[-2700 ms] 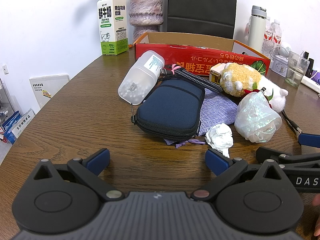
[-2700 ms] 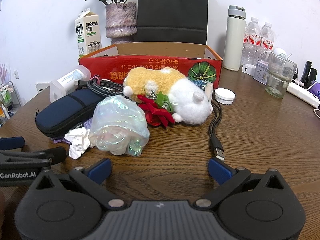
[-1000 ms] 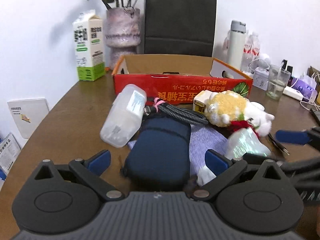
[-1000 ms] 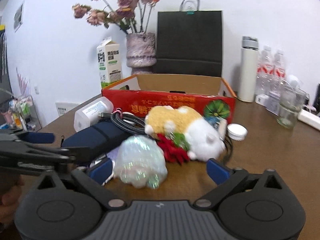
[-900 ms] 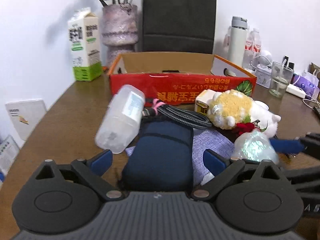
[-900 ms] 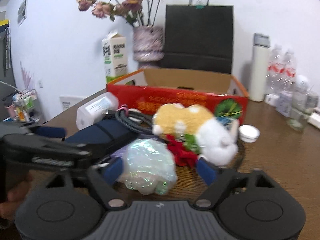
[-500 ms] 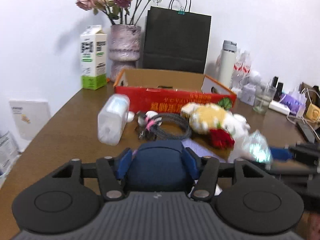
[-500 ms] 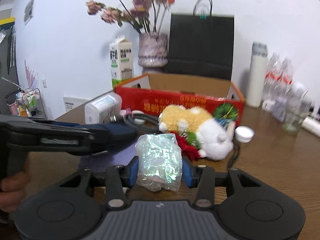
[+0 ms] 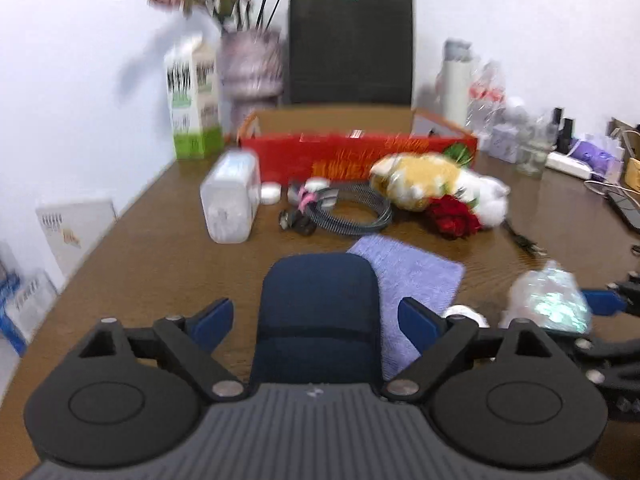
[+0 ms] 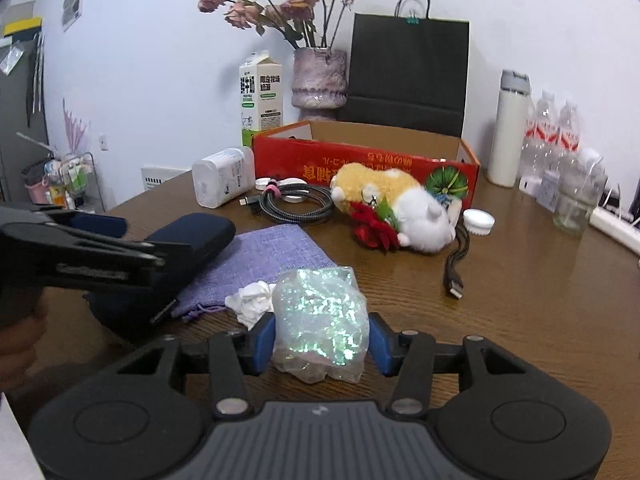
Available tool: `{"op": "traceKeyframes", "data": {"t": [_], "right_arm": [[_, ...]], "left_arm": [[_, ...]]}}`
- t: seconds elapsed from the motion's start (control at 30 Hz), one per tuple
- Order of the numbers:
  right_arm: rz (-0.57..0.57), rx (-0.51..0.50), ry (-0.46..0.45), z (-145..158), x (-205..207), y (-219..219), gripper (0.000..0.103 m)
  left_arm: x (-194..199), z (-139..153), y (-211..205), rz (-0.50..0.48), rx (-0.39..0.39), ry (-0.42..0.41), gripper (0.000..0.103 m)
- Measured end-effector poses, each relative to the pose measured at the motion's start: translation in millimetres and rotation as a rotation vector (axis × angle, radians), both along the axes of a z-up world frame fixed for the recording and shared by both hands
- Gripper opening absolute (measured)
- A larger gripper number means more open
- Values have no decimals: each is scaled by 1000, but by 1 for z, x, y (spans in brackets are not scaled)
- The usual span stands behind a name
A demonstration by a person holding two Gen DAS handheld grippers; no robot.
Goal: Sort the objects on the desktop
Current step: 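Grasp the navy zip pouch with the left tool while the right tool grasps the iridescent bag, then carry the navy pouch and iridescent bag into the cardboard box and release both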
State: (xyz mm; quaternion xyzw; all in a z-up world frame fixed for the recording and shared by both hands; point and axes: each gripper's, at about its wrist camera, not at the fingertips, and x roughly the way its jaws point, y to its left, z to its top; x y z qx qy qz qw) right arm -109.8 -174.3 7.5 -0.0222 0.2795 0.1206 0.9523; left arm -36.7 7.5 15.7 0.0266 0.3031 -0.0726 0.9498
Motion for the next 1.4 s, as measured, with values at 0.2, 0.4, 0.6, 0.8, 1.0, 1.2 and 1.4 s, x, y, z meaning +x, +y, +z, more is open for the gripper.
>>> {"op": "traceKeyframes", "data": {"t": [0.2,0.4,0.6,0.8,1.0,1.2,1.4], "right_arm": [[-55,16,50,-8,7,-6,75],[-41,77,12,4,2,-14,43],[-9,105,-121,65,16,-27,42],[-7,50,-227,135,116,-29,44],[-53,83,28,139,290,-26,44],[-181,176,380,82,429,-33,44],[-244,214,485,39,489,-32,50]], "left_arm": [[7,-12,11,-14,-84,47,66],[-10,15,22,4,-138,-1,63],[12,85,25,-24,-137,-150,63],[132,141,4,-48,-107,-93,63],[298,125,-28,21,-5,149,63],[406,62,-34,110,63,370,64],[436,33,-34,112,71,435,68]]}}
